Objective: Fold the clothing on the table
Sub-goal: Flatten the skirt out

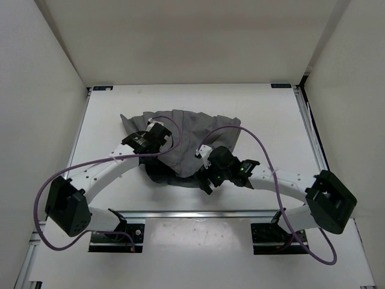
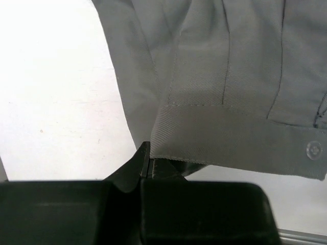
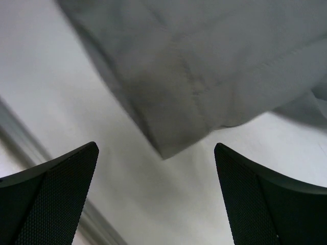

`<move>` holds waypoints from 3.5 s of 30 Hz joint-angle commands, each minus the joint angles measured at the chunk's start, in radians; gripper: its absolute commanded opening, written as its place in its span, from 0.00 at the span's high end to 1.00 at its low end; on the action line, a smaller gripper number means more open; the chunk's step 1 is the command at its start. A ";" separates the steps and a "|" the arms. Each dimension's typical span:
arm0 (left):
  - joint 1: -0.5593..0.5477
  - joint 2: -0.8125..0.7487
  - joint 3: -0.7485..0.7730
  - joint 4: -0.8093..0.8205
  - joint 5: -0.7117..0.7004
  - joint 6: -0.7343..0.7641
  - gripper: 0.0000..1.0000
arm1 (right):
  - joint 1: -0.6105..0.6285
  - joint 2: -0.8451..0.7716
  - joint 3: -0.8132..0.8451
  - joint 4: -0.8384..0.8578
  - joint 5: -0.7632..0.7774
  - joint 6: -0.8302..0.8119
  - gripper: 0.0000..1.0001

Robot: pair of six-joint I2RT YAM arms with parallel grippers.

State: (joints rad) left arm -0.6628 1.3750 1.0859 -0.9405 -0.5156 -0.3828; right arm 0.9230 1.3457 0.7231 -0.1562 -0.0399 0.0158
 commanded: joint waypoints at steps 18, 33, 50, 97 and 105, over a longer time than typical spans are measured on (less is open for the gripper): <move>0.131 -0.162 -0.101 0.118 0.134 0.004 1.00 | -0.013 0.178 0.058 0.093 0.265 0.078 0.37; 0.160 -0.269 -0.100 0.074 0.225 0.035 1.00 | -0.289 -0.008 0.203 -0.032 0.301 -0.108 1.00; 0.175 -0.012 0.234 0.094 0.588 0.275 1.00 | -0.380 -0.177 0.307 -0.142 0.008 -0.137 0.99; 0.042 -0.444 -0.247 0.295 0.238 0.127 0.01 | -0.455 -0.632 -0.096 -0.265 0.166 -0.255 0.29; 0.020 -0.511 -0.277 0.183 0.275 0.067 0.44 | -0.510 -0.698 0.014 -0.405 -0.023 -0.297 0.23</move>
State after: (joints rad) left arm -0.6392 0.9279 0.8230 -0.6922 -0.2489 -0.2855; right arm 0.3939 0.6617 0.6598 -0.4892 -0.0334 -0.2611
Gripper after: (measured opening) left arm 0.582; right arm 0.759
